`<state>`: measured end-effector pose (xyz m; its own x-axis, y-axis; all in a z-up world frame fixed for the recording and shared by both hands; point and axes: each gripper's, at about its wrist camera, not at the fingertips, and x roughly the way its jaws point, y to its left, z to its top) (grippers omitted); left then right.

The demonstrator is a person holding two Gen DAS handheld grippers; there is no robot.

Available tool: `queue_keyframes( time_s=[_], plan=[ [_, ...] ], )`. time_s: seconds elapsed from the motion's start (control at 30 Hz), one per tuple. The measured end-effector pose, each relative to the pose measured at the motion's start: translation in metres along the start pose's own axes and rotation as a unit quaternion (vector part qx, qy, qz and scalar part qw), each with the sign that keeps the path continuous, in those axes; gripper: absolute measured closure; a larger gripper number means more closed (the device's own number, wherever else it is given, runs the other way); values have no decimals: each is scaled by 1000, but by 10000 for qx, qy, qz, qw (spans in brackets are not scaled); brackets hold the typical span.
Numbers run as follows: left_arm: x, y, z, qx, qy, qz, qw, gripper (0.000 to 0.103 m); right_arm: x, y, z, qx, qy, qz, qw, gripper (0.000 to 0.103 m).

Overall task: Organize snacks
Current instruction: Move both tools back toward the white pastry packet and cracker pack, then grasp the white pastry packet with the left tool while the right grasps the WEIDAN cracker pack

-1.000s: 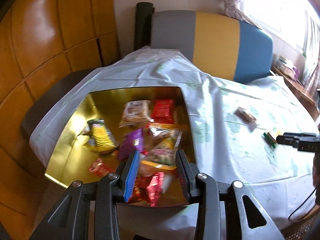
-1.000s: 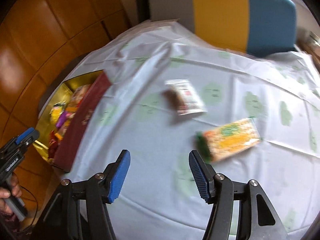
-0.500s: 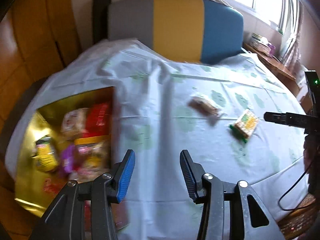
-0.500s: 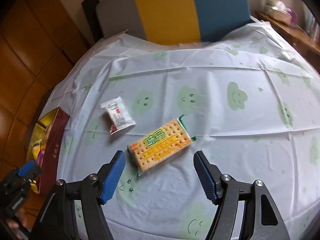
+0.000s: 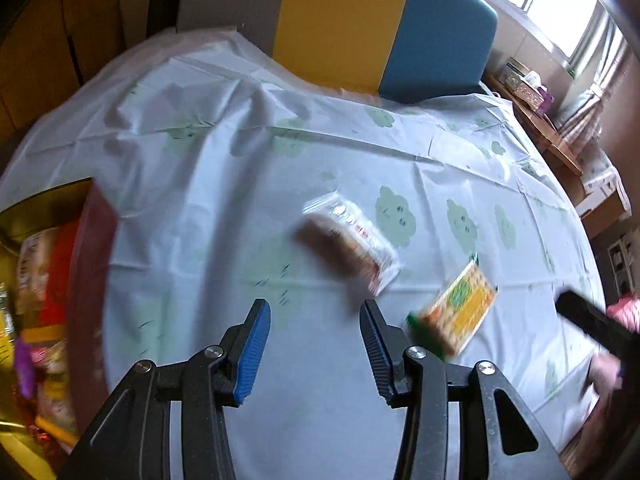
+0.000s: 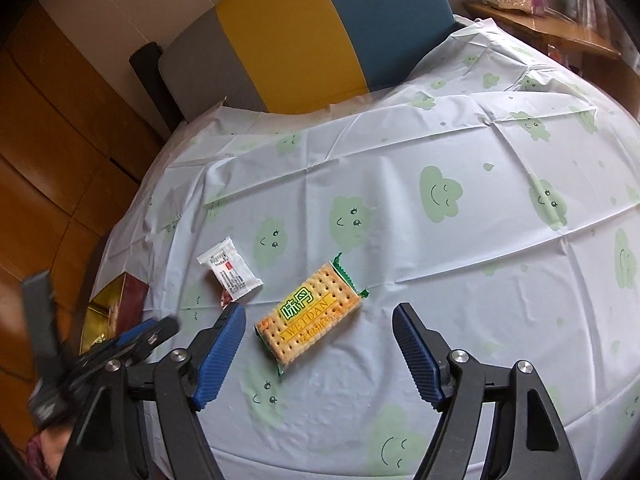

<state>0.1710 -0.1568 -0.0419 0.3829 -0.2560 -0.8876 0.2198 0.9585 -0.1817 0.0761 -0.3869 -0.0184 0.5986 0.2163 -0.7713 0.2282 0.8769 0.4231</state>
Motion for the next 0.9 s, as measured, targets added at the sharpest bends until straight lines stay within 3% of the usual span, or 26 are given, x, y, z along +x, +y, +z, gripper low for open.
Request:
queue_keyframes(
  time_s=[0.3,0.53,0.63,0.9],
  plan=[
    [52,-25,37,-253,297,154,9991,55,-2,-1,2,101,1,130,9999,24],
    [74,-36,52,17,258,516,9983,51,0,-2,3,115,21,139,9998,23],
    [67,-36,42,358,133,433,9983,64,3,-1,1,55,86,117,9999,23],
    [25,-15,-17,920,-103,491,9945,65,21,1,-6,-38,443,-50,9990,24]
  ],
)
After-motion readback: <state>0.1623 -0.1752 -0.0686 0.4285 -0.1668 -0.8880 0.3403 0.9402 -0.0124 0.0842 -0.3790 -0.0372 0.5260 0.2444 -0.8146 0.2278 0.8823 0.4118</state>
